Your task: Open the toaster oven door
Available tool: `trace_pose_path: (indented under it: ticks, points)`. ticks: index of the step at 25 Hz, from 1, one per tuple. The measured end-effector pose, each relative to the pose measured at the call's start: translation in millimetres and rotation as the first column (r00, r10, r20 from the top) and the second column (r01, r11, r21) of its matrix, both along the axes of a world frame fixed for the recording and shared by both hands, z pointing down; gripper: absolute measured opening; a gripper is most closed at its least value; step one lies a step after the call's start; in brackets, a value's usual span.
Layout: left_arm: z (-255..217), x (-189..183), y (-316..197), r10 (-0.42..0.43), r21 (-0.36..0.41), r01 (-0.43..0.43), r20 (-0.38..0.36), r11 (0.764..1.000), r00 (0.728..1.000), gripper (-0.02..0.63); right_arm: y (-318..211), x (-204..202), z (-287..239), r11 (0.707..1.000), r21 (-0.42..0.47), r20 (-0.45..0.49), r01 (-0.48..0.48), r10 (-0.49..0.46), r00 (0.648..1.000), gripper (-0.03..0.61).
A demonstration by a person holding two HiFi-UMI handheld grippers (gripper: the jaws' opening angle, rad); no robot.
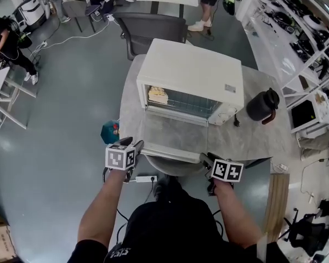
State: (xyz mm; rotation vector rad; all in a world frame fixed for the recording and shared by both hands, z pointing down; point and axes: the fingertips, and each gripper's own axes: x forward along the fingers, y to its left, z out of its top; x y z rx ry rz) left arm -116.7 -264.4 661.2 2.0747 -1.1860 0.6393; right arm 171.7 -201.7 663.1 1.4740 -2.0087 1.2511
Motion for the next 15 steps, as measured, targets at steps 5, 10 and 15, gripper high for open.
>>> trace_pose_path:
  ticks: [5,10,15]
  points:
    - [15,1,4,-0.001,-0.019,0.001,0.019,1.0,1.0,0.209,4,-1,14,1.0,-0.021,0.013,0.013,-0.013,1.0,0.149]
    - [29,2,10,0.009,-0.041,-0.007,0.035,0.999,0.999,0.209,10,-2,27,0.999,-0.043,0.021,0.022,-0.021,1.0,0.147]
    - [42,2,12,0.016,-0.067,-0.013,0.044,0.998,0.999,0.209,13,-3,37,0.997,-0.067,0.024,0.032,-0.031,0.999,0.147]
